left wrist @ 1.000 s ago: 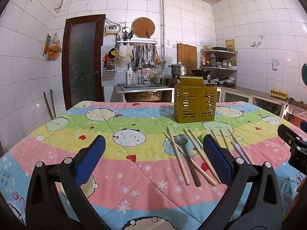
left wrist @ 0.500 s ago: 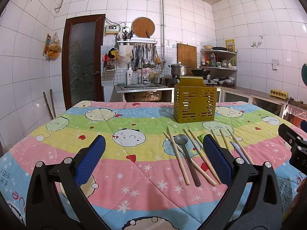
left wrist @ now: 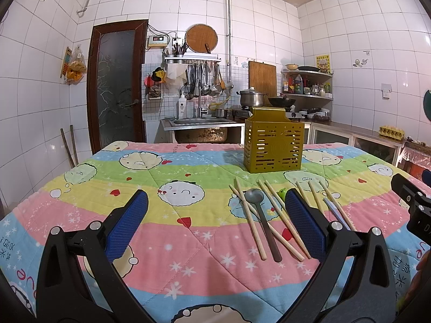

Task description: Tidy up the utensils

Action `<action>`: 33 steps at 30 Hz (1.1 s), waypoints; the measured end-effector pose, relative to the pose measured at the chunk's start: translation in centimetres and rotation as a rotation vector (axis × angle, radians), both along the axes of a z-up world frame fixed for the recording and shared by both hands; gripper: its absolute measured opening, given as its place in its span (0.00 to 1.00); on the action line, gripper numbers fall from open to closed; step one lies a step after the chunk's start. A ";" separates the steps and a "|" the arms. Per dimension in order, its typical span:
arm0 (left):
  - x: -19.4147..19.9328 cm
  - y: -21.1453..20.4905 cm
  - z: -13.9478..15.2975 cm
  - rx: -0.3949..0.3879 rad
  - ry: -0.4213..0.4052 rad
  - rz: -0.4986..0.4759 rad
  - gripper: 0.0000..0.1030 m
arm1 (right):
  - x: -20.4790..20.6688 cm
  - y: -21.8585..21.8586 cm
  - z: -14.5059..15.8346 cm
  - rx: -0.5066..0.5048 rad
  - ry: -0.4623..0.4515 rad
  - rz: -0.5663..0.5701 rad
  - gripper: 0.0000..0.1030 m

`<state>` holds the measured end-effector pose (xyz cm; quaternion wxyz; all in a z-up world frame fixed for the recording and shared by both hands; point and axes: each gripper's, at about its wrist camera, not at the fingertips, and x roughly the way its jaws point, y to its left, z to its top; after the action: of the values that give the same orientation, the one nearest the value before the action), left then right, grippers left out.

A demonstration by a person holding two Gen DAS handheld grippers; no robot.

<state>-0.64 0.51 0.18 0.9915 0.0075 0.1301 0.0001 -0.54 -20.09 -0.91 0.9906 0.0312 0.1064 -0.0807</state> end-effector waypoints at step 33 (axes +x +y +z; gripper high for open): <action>8.3 1.1 0.6 -0.030 0.250 -0.034 0.95 | 8.2 -1.5 -0.1 0.003 0.234 -0.021 0.96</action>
<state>7.64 1.59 0.80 0.9673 -0.0052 0.2527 -0.0197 7.62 -21.56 -1.01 0.9704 0.0240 0.2212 -0.0941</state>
